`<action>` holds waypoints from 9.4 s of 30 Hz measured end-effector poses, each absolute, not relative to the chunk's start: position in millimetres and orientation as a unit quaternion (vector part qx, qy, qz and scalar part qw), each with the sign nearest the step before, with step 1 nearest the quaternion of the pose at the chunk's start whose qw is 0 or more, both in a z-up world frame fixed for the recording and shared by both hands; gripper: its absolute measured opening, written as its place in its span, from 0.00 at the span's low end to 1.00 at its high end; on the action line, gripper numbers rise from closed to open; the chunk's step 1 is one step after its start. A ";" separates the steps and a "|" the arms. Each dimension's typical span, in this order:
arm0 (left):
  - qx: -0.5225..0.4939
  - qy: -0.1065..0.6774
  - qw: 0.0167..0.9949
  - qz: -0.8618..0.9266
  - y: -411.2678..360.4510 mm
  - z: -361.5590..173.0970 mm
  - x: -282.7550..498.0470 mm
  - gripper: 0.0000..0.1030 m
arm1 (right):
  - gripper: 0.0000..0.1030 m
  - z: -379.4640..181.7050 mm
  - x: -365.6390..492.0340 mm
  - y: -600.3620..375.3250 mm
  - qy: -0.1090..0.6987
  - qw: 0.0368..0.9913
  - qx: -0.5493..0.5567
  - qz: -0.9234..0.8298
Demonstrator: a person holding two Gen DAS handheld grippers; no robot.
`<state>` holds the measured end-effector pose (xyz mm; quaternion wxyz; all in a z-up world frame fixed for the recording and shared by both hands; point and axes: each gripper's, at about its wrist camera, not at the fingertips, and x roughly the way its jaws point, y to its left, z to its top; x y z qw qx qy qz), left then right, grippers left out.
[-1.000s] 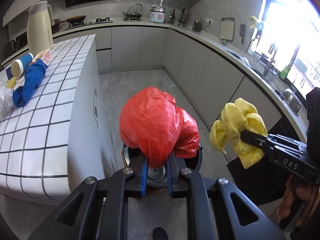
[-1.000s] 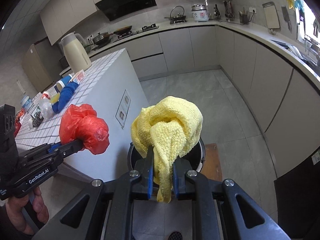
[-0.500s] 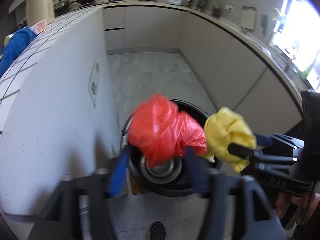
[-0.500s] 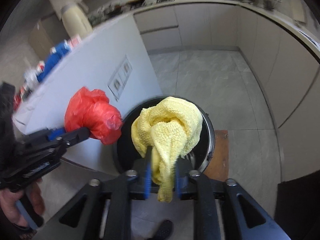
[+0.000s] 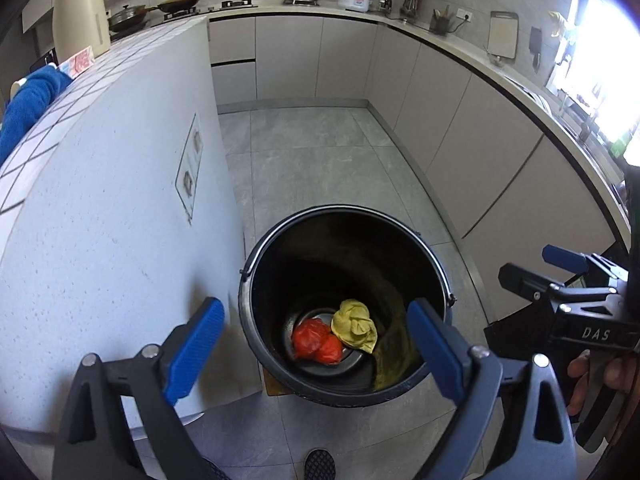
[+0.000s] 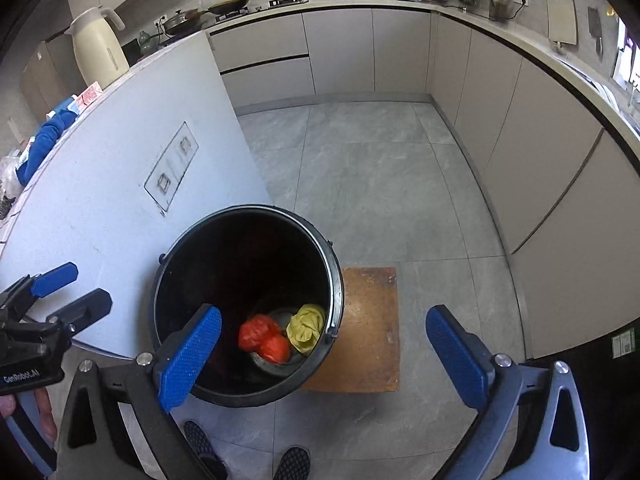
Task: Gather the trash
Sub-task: 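Move both tools back from the bin toward the island, then grasp the white tissue with the left tool while the right tool grasps the clear plastic bag, then carry the tissue and plastic bag over the bin and open both tools, then move both tools back from the bin toward the island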
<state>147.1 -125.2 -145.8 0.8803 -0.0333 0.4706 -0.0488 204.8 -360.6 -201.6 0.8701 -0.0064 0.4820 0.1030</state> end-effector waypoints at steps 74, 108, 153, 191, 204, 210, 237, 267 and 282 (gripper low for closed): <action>-0.118 0.350 0.914 0.167 370.7 -58.8 40.8 0.86 | 0.79 -71.9 162.4 140.7 0.351 0.896 -0.072 0.262; -0.150 0.351 0.918 0.105 433.3 -75.9 101.1 0.11 | 0.20 -99.0 210.5 175.2 0.366 0.895 -0.052 0.249; -0.073 0.329 0.941 -0.043 113.9 -12.6 74.3 0.11 | 0.20 -30.8 127.4 -127.9 0.336 0.929 0.015 0.155; -0.038 0.462 0.882 -0.087 -98.5 -128.9 141.6 0.22 | 0.21 -168.3 185.8 -297.3 0.472 0.866 0.012 0.166; -0.039 0.478 0.875 -0.061 -110.5 -137.7 148.2 0.69 | 0.94 -221.8 213.5 -325.9 0.524 0.846 -0.018 0.098; -0.028 0.470 0.880 -0.063 -117.0 -132.0 149.1 0.71 | 1.00 -209.7 210.3 -336.5 0.513 0.854 -0.016 0.087; -0.028 0.403 0.914 -0.045 -99.0 -66.1 131.4 0.72 | 1.00 -88.4 180.1 -319.4 0.405 0.909 -0.021 0.099; -0.058 0.327 0.941 0.056 46.7 -31.3 76.6 0.92 | 1.00 -52.0 160.4 -189.0 0.343 0.925 -0.045 0.160; -0.087 0.337 0.925 0.154 184.3 -37.0 50.1 1.00 | 1.00 -47.1 162.4 -51.1 0.330 0.912 -0.078 0.230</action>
